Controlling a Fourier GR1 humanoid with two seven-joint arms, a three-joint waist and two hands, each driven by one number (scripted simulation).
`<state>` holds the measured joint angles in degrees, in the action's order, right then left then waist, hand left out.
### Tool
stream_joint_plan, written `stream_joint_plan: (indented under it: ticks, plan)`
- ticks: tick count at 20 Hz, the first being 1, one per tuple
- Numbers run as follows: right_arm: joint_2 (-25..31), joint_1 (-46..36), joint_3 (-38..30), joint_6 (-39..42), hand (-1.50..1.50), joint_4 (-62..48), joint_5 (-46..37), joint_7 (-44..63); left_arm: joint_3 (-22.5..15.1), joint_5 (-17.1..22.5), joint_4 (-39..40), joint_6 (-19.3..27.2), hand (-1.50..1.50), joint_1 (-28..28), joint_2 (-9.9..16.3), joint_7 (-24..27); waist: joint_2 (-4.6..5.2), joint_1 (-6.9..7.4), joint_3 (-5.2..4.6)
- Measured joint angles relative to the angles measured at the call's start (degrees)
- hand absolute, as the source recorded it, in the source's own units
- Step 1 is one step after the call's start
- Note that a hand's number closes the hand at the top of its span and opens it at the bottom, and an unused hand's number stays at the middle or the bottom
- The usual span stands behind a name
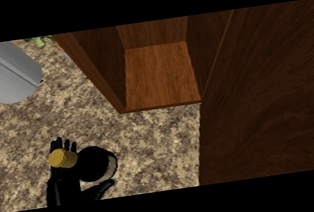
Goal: Pick up the wine, place it into the cabinet and close the cabinet
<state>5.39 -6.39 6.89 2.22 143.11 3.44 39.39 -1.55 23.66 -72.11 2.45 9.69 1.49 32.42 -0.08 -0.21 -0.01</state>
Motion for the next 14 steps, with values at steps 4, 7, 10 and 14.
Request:
stream_joint_plan:
  ticks: [4,7,10,14]
  plan:
    - [0.2,1.1,-1.3,0.9,-1.50,0.0,0.2,-1.1,0.3,0.9,1.0,-1.7,1.50,-0.1,-0.2,1.2,-0.01,0.00,0.01]
    - [0.1,0.8,-1.9,1.4,-1.50,-0.2,0.4,-1.3,0.3,1.4,4.7,-3.7,1.50,-2.5,-0.5,3.2,0.01,-0.05,0.01]
    - [-0.8,2.3,0.0,1.7,-1.50,-0.4,0.1,-2.7,-0.5,0.9,5.8,-5.9,1.50,-3.5,-0.2,3.5,0.01,-0.04,0.01]
    - [-0.6,1.8,-0.4,1.2,-1.50,0.0,0.2,-1.2,-1.6,-1.7,7.0,-5.1,1.50,-5.5,-0.3,4.2,-0.01,-0.11,0.01]
